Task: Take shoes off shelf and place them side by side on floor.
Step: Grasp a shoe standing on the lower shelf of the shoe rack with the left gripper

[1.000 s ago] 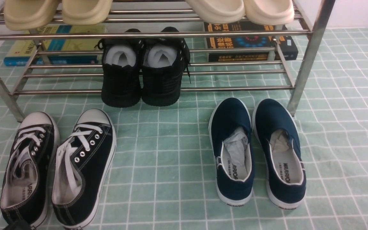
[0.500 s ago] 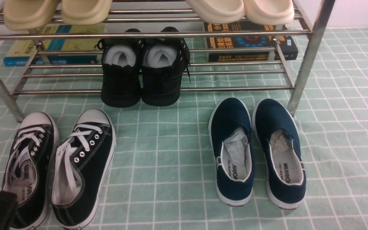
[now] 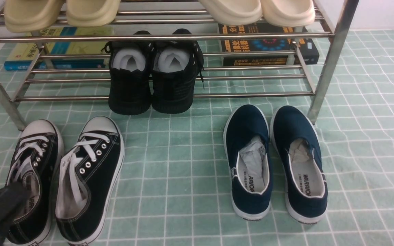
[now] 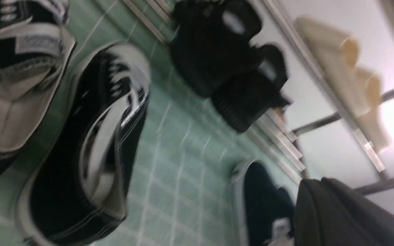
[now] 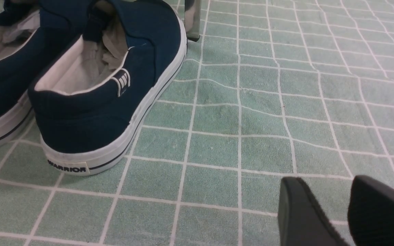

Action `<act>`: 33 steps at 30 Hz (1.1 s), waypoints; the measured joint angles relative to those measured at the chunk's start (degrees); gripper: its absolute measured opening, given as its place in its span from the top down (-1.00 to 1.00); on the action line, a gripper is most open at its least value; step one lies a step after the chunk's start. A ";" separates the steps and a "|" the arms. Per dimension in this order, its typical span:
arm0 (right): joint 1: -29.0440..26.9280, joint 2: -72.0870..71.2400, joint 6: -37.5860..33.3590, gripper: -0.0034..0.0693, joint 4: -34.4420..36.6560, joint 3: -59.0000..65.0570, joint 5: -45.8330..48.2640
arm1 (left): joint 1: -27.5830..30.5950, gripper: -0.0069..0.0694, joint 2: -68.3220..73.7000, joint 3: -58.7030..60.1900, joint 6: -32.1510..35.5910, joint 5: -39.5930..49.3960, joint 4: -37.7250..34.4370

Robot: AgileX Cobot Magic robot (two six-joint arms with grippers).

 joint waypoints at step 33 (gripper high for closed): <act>0.00 0.00 0.00 0.25 0.00 0.00 0.00 | 0.00 -0.41 76.79 -64.51 9.72 24.05 11.37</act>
